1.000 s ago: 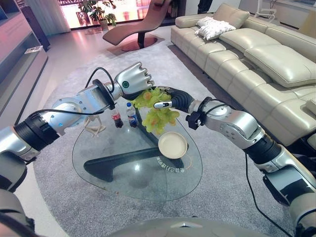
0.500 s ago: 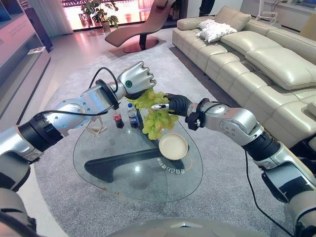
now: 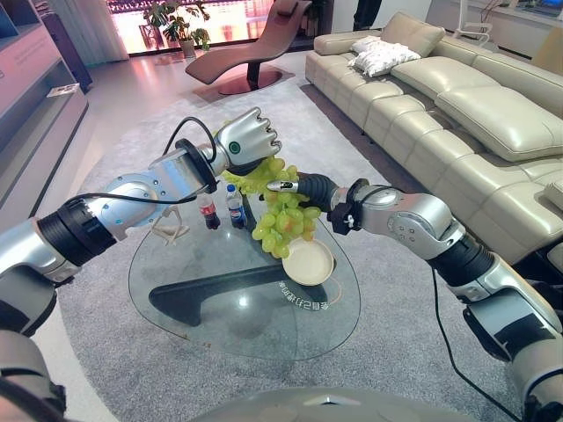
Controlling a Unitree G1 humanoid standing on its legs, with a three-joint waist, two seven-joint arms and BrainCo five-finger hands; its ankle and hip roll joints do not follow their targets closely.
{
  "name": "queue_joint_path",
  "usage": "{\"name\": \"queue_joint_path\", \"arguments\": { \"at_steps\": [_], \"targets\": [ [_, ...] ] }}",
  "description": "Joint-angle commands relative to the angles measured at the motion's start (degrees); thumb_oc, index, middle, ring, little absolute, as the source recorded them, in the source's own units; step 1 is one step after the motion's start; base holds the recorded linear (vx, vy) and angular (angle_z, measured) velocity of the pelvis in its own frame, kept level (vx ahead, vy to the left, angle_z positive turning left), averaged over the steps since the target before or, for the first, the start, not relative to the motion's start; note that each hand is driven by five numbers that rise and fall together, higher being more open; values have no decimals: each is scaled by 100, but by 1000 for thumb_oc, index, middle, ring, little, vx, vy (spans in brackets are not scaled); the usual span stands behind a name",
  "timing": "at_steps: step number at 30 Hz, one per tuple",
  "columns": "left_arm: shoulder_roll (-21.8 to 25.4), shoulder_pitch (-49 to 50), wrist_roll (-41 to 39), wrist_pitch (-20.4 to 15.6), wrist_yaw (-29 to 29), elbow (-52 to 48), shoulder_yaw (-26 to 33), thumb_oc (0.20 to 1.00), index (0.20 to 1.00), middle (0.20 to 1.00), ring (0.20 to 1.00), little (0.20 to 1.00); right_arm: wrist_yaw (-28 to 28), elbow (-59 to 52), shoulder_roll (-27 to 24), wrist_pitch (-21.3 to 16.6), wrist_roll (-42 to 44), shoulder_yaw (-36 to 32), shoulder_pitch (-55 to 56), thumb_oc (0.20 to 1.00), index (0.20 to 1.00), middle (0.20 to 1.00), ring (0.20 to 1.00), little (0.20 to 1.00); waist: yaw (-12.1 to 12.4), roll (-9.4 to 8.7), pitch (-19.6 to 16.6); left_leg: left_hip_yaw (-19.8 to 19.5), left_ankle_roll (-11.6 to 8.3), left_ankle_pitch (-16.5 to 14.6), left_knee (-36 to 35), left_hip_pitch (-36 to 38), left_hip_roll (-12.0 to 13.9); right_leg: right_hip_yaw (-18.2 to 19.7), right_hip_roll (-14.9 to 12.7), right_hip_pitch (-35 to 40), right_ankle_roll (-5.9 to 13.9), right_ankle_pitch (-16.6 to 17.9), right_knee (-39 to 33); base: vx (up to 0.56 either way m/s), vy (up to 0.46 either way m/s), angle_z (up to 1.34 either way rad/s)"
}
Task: Pick up fruits into the plate
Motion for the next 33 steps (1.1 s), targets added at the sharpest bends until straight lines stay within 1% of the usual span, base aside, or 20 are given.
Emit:
{"name": "queue_joint_path", "arguments": {
  "at_steps": [1, 3, 4, 6, 8, 14, 16, 17, 19, 20, 22, 24, 26, 28, 31, 33],
  "targets": [
    [-415, -2133, -228, 1000, 343, 210, 213, 200, 200, 200, 200, 200, 402, -339, 904, -99, 759, 806, -571, 200, 200, 200, 200, 200, 76, -195, 13, -61, -7, -496, 132, -44, 66, -166, -258, 229, 203, -511, 332, 0, 0, 0],
    [-399, -2069, -313, 940, 406, 218, 238, 200, 200, 200, 200, 200, 393, -350, 895, -134, 760, 765, -522, 200, 200, 200, 200, 200, 75, -194, 21, -55, -2, -497, 134, -36, 69, -163, -256, 237, 201, -508, 329, 0, 0, 0],
    [-385, -2030, -374, 826, 362, 230, 248, 322, 322, 322, 322, 322, 376, -346, 900, -183, 769, 718, -475, 200, 200, 200, 200, 200, 72, -188, 27, -58, -1, -498, 135, -40, 66, -155, -252, 233, 201, -509, 329, 0, 0, 0],
    [-363, -1990, -341, 788, 248, 275, 242, 1000, 1000, 1000, 1000, 1000, 394, -338, 895, -210, 754, 664, -447, 200, 200, 200, 200, 200, 68, -181, 36, -53, 0, -501, 144, -47, 68, -152, -252, 229, 200, -512, 331, 0, 0, 0],
    [-300, -1948, -298, 764, -111, 367, 184, 1000, 1000, 1000, 1000, 1000, 376, -360, 855, -265, 786, 605, -417, 200, 200, 200, 200, 200, 61, -177, 45, -61, 6, -499, 147, -59, 64, -144, -246, 215, 200, -511, 332, 0, 0, 0],
    [-166, -1736, -429, 687, -895, 614, 58, 1000, 1000, 1000, 1000, 1000, 236, -413, 832, -366, 827, 464, -313, 200, 200, 200, 200, 200, 72, -153, 101, -81, 21, -496, 163, -78, 65, -152, -235, 207, 197, -517, 343, 0, 0, 0],
    [-96, -1608, -453, 565, -1109, 740, 54, 1000, 1000, 1000, 1000, 1000, 184, -415, 801, -381, 842, 380, -251, 200, 200, 200, 200, 200, 77, -148, 118, -92, 28, -500, 166, -80, 59, -151, -224, 209, 193, -525, 347, 0, 0, 0],
    [-39, -1524, -438, 424, -1203, 787, 61, 1000, 1000, 1000, 1000, 1000, 169, -414, 785, -392, 824, 335, -198, 200, 200, 200, 200, 200, 81, -144, 130, -102, 31, -497, 166, -88, 58, -145, -219, 206, 192, -524, 344, 0, 0, 0],
    [63, -1409, -424, 122, -1256, 858, 67, 1000, 1000, 1000, 1000, 1000, 139, -421, 732, -405, 821, 270, -130, 200, 200, 200, 200, 200, 85, -132, 148, -104, 34, -489, 159, -90, 55, -148, -211, 205, 188, -525, 341, 0, 0, 0],
    [135, -1365, -428, 65, -1259, 899, 61, 1000, 1000, 1000, 1000, 1000, 141, -420, 689, -421, 820, 245, -90, 200, 200, 200, 200, 200, 83, -125, 156, -105, 35, -486, 161, -95, 53, -147, -207, 205, 186, -523, 339, 0, 0, 0],
    [293, -1305, -488, -211, -1210, 996, 13, 1000, 1000, 1000, 1000, 1000, 119, -424, 575, -435, 850, 182, -21, 200, 200, 200, 200, 200, 83, -108, 177, -104, 39, -479, 158, -102, 48, -152, -198, 198, 181, -517, 336, 0, 0, 0],
    [390, -1265, -535, -312, -1286, 1074, 1, 1000, 1000, 1000, 1000, 1000, 80, -420, 495, -441, 894, 118, 22, 200, 200, 200, 200, 200, 90, -100, 192, -104, 45, -479, 155, -110, 38, -161, -191, 200, 176, -514, 321, 0, 0, 0],
    [507, -1184, -559, -340, -1330, 1114, 19, 1000, 1000, 1000, 1000, 1000, 52, -398, 419, -491, 922, 62, 88, 200, 200, 200, 200, 200, 100, -94, 215, -114, 47, -474, 156, -121, 33, -173, -189, 192, 175, -509, 324, 0, 0, 0],
    [627, -1105, -656, -290, -1334, 1161, 76, 1000, 1000, 1000, 1000, 1000, 32, -397, 360, -524, 942, -17, 181, 200, 200, 200, 200, 200, 106, -92, 235, -118, 47, -472, 154, -129, 28, -183, -186, 194, 172, -507, 312, 0, 0, 0],
    [819, -799, -901, -82, -1092, 1318, 300, 1000, 1000, 1000, 1000, 1000, -80, -397, 223, -611, 983, -206, 383, 200, 200, 200, 200, 200, 122, -104, 272, -113, 49, -465, 148, -141, 31, -199, -177, 192, 165, -508, 305, 0, 0, 0],
    [914, -350, -1097, 50, -841, 1434, 638, 1000, 1000, 1000, 1000, 1000, -68, -387, 116, -633, 902, -460, 677, 200, 200, 200, 200, 200, 137, -117, 298, -116, 53, -462, 144, -141, 32, -207, -169, 197, 163, -511, 299, 0, 0, 0]
  ]
}}
